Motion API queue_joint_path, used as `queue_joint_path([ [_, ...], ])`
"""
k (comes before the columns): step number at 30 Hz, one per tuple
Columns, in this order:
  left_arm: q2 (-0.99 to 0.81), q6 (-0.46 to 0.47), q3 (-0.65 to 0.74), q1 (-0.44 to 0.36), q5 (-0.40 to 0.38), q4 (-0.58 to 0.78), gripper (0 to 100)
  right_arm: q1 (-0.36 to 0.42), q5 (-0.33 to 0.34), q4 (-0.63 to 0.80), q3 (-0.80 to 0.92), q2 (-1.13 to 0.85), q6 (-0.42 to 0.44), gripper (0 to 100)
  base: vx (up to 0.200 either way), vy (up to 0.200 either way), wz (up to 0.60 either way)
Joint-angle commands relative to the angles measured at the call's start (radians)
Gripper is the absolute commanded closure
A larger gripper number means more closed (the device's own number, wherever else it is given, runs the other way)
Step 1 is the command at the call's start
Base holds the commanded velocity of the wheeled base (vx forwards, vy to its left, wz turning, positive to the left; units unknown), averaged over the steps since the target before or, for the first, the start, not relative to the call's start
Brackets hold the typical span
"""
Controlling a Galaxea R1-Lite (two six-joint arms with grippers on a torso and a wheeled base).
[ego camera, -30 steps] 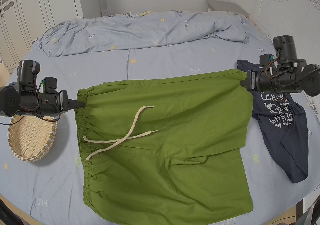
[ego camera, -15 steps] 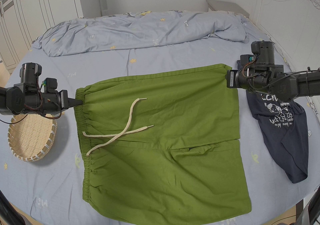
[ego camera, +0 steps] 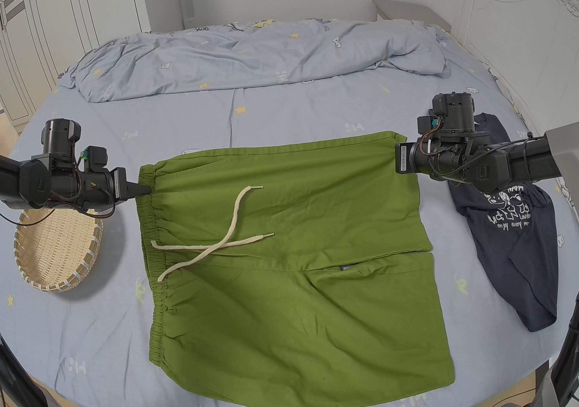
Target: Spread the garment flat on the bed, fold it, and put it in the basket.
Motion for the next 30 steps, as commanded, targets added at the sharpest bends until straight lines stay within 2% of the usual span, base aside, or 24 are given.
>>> queue_joint_path([
  [1, 0.039, -0.001, -0.02, 0.001, 0.005, 0.0, 100, -0.002, 0.0, -0.001, -0.015, 0.043, -0.001, 100, 0.0, 0.0, 0.0],
  [15, 0.105, -0.002, -0.074, -0.004, 0.025, 0.001, 100, -0.004, -0.002, -0.013, -0.049, 0.121, -0.001, 100, 0.0, 0.0, 0.0],
  [16, 0.134, -0.002, -0.096, -0.005, 0.041, 0.001, 100, -0.002, -0.032, -0.035, -0.06, 0.147, -0.008, 100, 0.0, 0.0, 0.0],
  [21, 0.162, -0.001, -0.117, -0.008, 0.044, 0.001, 100, -0.004, -0.04, -0.039, -0.083, 0.181, -0.011, 100, 0.0, 0.0, 0.0],
  [22, 0.165, -0.002, -0.122, -0.008, 0.044, 0.001, 0, -0.004, -0.038, -0.039, -0.087, 0.186, -0.011, 100, 0.0, 0.0, 0.0],
  [23, 0.168, -0.001, -0.126, -0.008, 0.044, 0.001, 0, -0.004, -0.038, -0.039, -0.09, 0.19, -0.01, 100, 0.0, 0.0, 0.0],
  [24, 0.17, -0.001, -0.128, -0.01, 0.044, 0.001, 0, -0.002, -0.037, -0.039, -0.092, 0.19, -0.01, 0, 0.0, 0.0, 0.0],
  [30, 0.174, -0.002, -0.132, -0.014, 0.044, 0.001, 0, 0.001, -0.032, -0.039, -0.095, 0.189, -0.01, 0, 0.0, 0.0, 0.0],
])
